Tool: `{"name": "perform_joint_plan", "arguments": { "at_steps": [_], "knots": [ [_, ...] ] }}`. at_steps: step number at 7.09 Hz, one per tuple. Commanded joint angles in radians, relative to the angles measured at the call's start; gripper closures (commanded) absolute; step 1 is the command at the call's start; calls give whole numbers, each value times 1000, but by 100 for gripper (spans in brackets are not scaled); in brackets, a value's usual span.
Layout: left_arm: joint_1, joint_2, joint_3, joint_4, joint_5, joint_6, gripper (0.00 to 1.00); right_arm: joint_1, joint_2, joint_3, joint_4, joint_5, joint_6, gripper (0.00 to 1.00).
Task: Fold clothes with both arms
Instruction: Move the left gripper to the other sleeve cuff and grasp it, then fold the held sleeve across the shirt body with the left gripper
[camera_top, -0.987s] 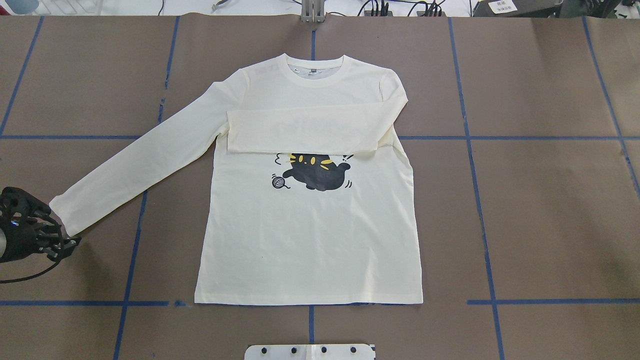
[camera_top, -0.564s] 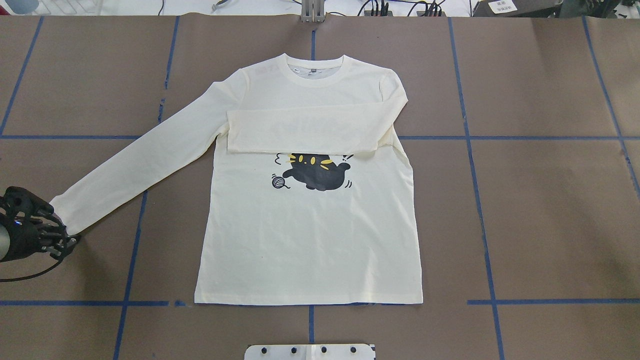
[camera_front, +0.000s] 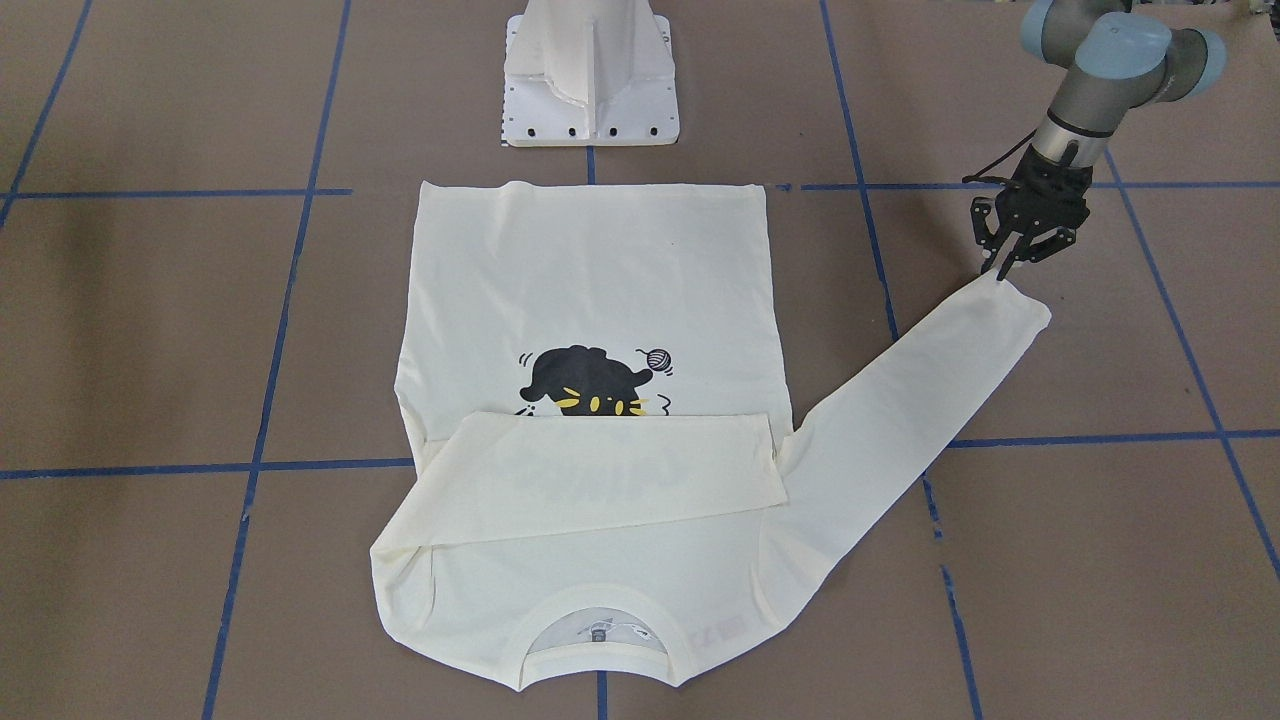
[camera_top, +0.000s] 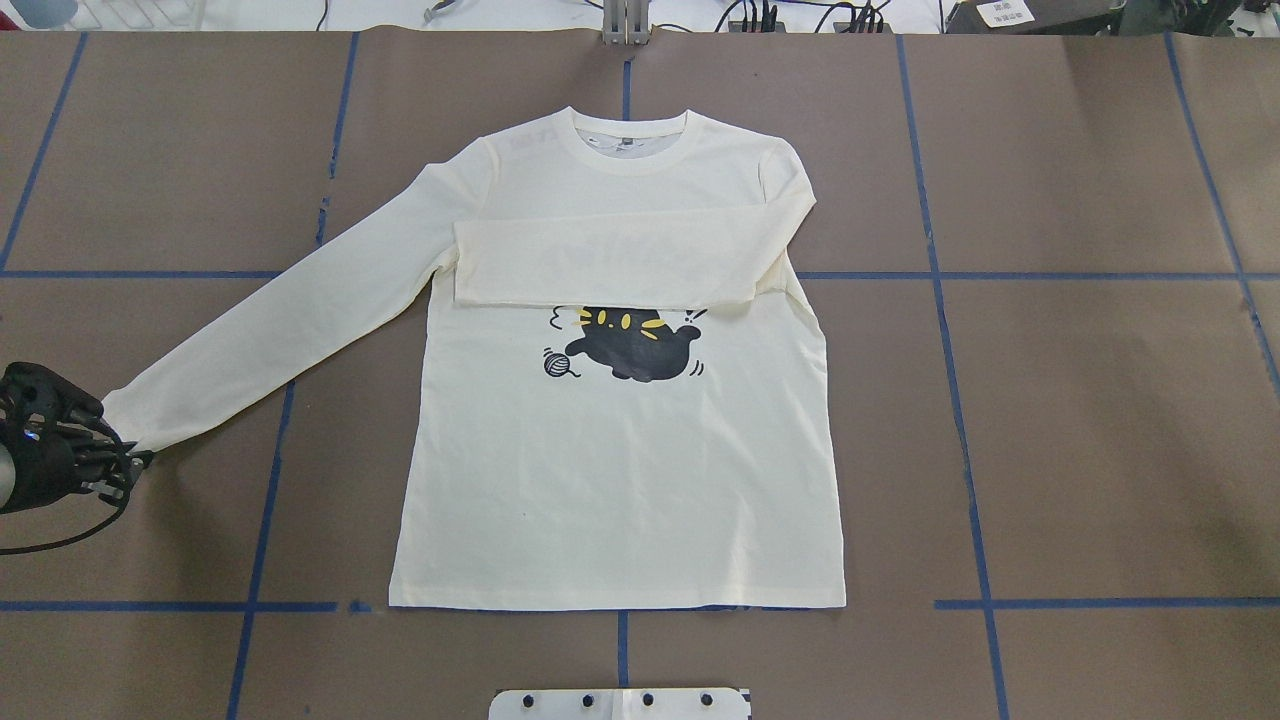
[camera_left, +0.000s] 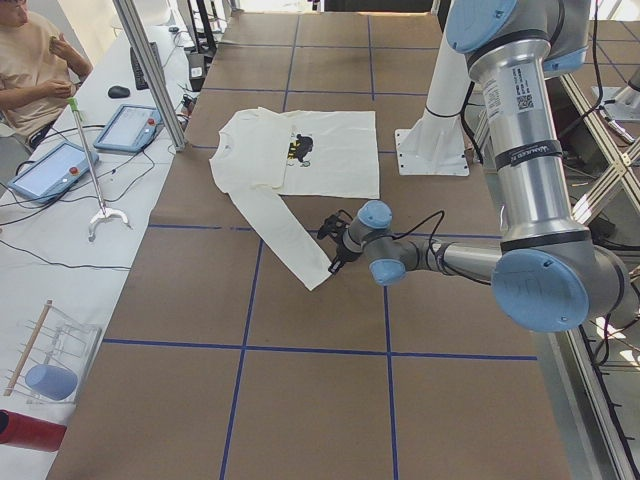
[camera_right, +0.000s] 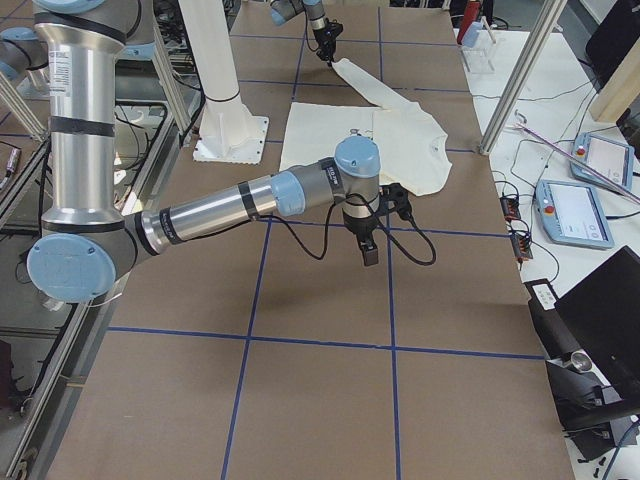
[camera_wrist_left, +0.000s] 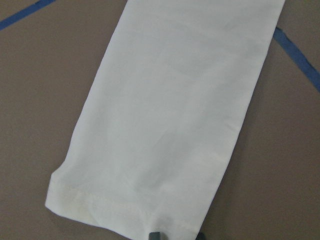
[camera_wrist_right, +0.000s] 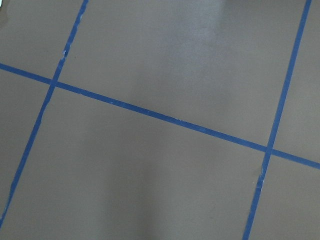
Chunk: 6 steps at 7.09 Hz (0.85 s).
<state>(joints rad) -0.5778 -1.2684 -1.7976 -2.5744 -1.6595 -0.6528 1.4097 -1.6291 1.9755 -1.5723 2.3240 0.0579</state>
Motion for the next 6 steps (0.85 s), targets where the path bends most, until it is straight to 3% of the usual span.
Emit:
{"name": "perform_joint_plan", "arguments": {
  "at_steps": [1, 3, 6],
  "knots": [
    [-40, -25, -26, 2, 40, 133, 100, 0, 0, -1, 0, 0, 0, 0],
    [-98, -89, -34, 16, 37, 137, 100, 0, 0, -6, 0, 0, 0, 0],
    [-155, -658, -31, 655, 41, 98, 100, 0, -26, -18, 0, -8, 5, 0]
  ]
}}
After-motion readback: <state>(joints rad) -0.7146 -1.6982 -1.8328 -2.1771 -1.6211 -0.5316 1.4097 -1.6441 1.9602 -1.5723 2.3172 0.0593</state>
